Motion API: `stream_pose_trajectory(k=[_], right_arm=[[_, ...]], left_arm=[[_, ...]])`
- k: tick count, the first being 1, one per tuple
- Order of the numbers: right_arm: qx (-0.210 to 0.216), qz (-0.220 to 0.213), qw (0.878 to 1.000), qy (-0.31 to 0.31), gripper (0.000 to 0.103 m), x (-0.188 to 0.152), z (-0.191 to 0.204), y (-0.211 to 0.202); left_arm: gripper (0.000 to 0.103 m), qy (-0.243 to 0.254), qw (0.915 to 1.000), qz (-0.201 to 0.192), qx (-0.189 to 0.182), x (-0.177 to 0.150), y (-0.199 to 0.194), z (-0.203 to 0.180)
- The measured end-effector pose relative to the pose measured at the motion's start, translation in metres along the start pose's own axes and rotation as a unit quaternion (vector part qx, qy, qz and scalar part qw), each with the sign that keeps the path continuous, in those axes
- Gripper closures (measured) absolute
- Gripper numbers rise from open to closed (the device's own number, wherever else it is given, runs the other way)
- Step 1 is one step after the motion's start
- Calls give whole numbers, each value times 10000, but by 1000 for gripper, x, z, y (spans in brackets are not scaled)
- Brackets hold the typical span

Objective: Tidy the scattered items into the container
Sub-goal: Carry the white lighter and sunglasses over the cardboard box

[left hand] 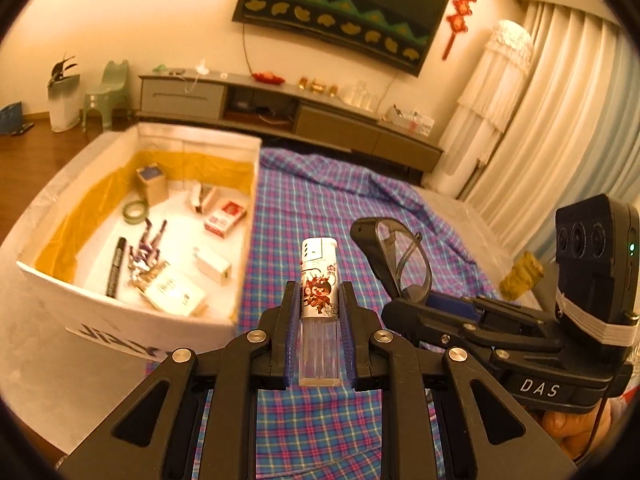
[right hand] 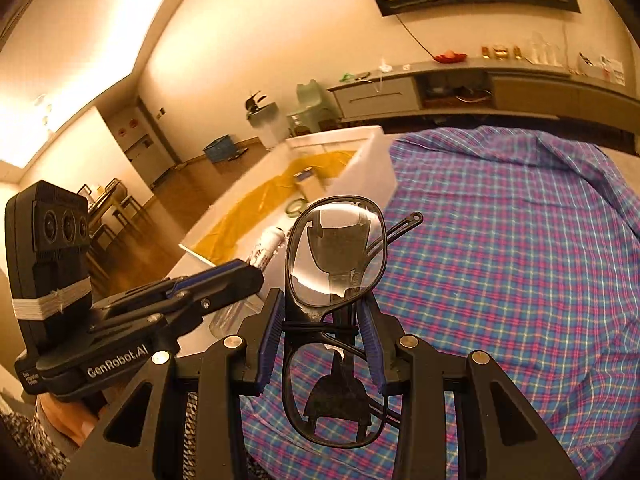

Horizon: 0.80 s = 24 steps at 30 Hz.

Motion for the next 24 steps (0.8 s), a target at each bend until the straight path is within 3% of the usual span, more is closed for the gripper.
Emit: stream_pose_trajectory(k=[14, 24], right_arm=[[245, -135, 9980, -560, 64, 47, 48, 14], [369, -20, 9963, -775, 64, 79, 67, 48]], left_arm=[[83, -534, 9975, -294, 344, 39, -6, 68], [83, -1138, 9920, -118, 533, 60, 22, 119]])
Point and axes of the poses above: each gripper's, at about its wrist camera, not at the fingertips, and y roughly the way its jaws point, z to its left, x to its top, the point moved 5 cm from there along y, roughly the way its jaws point, and after that the axes turned 4 degrees about -x, right-handed, at the moved point
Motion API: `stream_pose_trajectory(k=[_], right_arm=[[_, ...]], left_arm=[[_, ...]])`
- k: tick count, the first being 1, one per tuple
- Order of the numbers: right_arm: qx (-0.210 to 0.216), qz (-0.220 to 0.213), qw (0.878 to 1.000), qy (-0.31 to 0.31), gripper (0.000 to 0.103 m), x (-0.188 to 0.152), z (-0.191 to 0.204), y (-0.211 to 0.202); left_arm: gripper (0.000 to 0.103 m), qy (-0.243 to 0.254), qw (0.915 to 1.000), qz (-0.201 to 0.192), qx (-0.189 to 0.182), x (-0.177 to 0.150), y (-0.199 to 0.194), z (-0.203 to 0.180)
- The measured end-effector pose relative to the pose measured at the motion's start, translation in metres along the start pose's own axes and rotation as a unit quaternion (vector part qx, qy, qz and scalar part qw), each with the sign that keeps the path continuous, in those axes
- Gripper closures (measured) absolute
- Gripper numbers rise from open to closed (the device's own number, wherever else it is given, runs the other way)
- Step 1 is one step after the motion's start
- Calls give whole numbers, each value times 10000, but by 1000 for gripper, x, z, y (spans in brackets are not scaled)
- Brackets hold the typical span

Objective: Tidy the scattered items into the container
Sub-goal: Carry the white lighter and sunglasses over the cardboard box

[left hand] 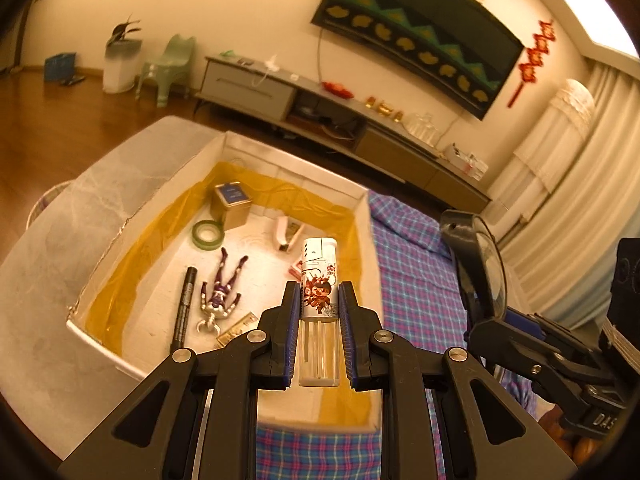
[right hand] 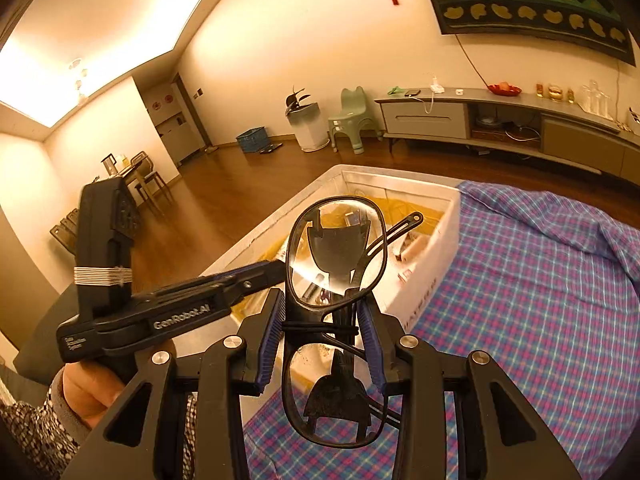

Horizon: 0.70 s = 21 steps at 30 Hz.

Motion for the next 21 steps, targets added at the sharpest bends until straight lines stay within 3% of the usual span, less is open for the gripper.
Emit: stream_pose_trajectory(k=[9, 21], right_arm=[[121, 228, 9997, -29, 64, 31, -2, 45], [-132, 989, 9948, -221, 64, 56, -17, 130]], left_arm=[[83, -395, 9984, 322, 238, 10, 32, 16], [83, -731, 9929, 776, 535, 17, 69, 37]])
Point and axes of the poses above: each gripper's, at about its wrist camera, not at the fingertips, and y roughly the way its jaws point, z to its left, x to its top, the point moved 5 cm from there along y, roughly the way its jaws point, and after that the axes turned 4 degrees about -x, right-handed, at the moved point
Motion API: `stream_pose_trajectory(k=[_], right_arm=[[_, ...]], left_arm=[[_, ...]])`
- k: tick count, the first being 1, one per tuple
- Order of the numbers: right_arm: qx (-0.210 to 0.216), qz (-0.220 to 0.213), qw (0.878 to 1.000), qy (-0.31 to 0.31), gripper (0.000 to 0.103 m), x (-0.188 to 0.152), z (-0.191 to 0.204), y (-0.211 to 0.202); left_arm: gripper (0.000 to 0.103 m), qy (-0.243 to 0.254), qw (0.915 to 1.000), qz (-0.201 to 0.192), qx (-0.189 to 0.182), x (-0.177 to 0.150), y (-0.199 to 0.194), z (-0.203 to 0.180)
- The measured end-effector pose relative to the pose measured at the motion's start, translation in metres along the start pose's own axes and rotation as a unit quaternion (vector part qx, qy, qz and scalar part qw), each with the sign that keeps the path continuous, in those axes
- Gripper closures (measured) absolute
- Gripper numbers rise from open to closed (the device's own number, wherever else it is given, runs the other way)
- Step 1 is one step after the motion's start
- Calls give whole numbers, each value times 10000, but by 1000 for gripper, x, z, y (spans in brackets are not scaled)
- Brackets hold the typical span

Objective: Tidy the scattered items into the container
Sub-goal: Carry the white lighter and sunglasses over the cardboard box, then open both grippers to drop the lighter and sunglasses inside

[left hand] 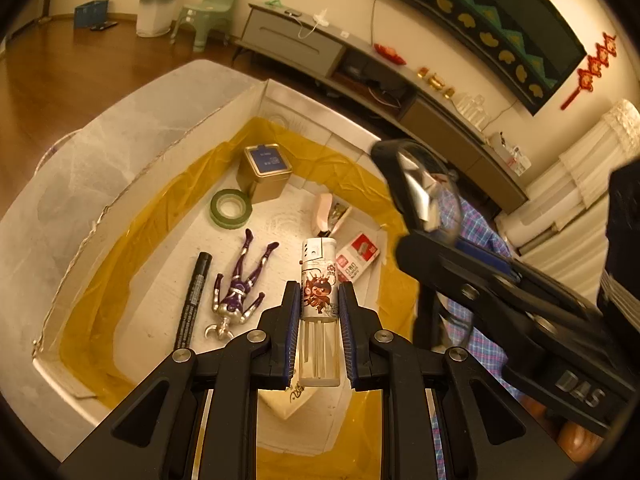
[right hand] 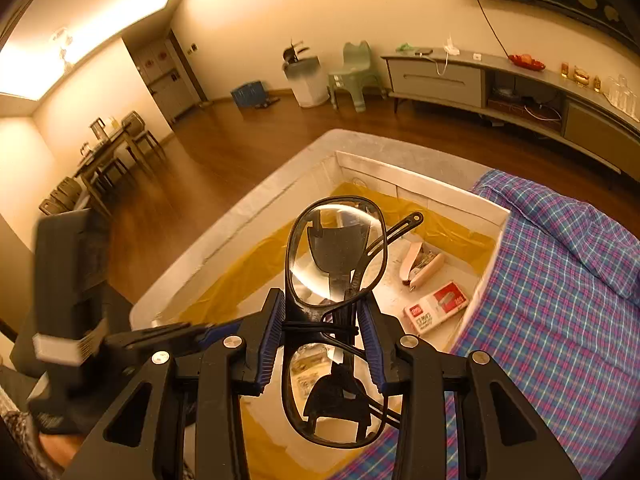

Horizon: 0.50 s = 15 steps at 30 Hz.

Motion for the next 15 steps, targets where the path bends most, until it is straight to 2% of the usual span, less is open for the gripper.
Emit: stream_pose_trajectory(k=[3, 4, 6, 10, 15], right_arm=[[-115, 116, 9998, -67, 64, 10, -2, 19], [-162, 161, 9997, -97, 64, 13, -3, 26], [-275, 244, 9993, -98, 63, 18, -8, 39], [-424, 394, 9983, 59, 60, 20, -20, 57], [-398, 407, 9982, 206, 60, 14, -26, 58]], left_arm=[[82, -51, 10000, 83, 22, 3, 9, 0], [72, -74, 9999, 135, 27, 4, 13, 1], [60, -134, 9996, 256, 4, 3, 21, 3], [60, -154, 9995, 281, 46, -1, 27, 9], [60, -138, 9996, 221, 46, -2, 23, 16]])
Point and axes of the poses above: each gripper's, at about its wrist camera, not at the fingertips, and y roughly the way its jaws point, z to its left, x to its top, the point moved 5 cm from there along y, roughly the way its jaws point, and after that the axes turned 4 degrees about -x, right-handed, at the moved point
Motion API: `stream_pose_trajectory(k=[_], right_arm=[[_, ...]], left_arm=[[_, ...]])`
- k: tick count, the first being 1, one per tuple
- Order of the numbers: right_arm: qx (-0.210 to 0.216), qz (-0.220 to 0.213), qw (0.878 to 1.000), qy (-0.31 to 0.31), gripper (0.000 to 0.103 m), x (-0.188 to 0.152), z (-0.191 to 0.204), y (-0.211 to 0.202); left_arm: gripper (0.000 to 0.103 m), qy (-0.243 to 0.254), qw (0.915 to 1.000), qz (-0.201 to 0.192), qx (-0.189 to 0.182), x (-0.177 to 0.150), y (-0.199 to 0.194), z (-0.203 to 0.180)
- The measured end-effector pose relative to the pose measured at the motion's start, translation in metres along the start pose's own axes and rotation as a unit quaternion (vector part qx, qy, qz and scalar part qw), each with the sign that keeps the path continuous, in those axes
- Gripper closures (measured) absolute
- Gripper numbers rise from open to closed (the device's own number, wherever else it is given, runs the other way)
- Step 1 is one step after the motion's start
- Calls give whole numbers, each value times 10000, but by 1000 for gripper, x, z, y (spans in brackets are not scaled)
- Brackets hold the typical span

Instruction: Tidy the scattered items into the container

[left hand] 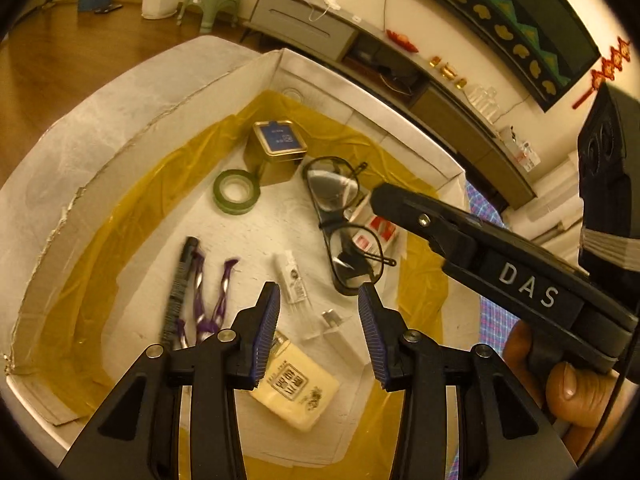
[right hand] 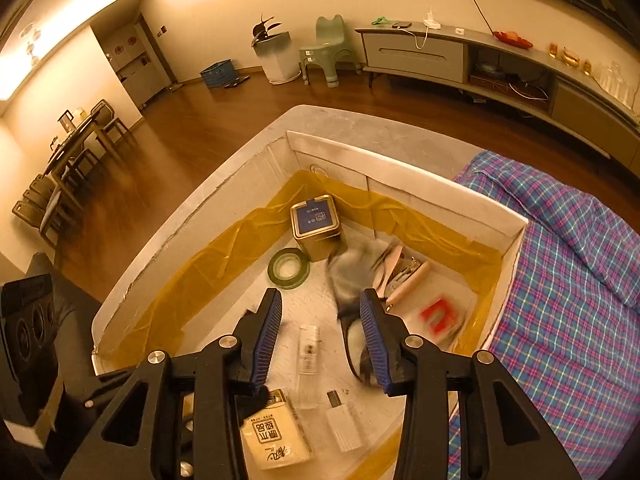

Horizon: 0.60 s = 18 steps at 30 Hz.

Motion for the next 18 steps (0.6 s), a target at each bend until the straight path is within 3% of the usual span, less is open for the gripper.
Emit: stream_pose_trajectory(k=[10, 18], right_arm=[[112, 109, 9998, 124, 57, -20, -1, -4], [105, 41, 9999, -69, 53, -38, 6, -30]], left_arm=[[60, 216, 9994, -152, 221, -2, -11, 1], [58, 506, 9972, -271, 489, -14, -25, -3]])
Point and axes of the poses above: each gripper's, at about its wrist camera, not at the fingertips, and y roughly the way its jaws point, z to its left, x to its top, the point moved 5 cm from there along y, roughly the way its jaws point, and after that the axes turned 4 degrees about -x, right-handed, at the moved point
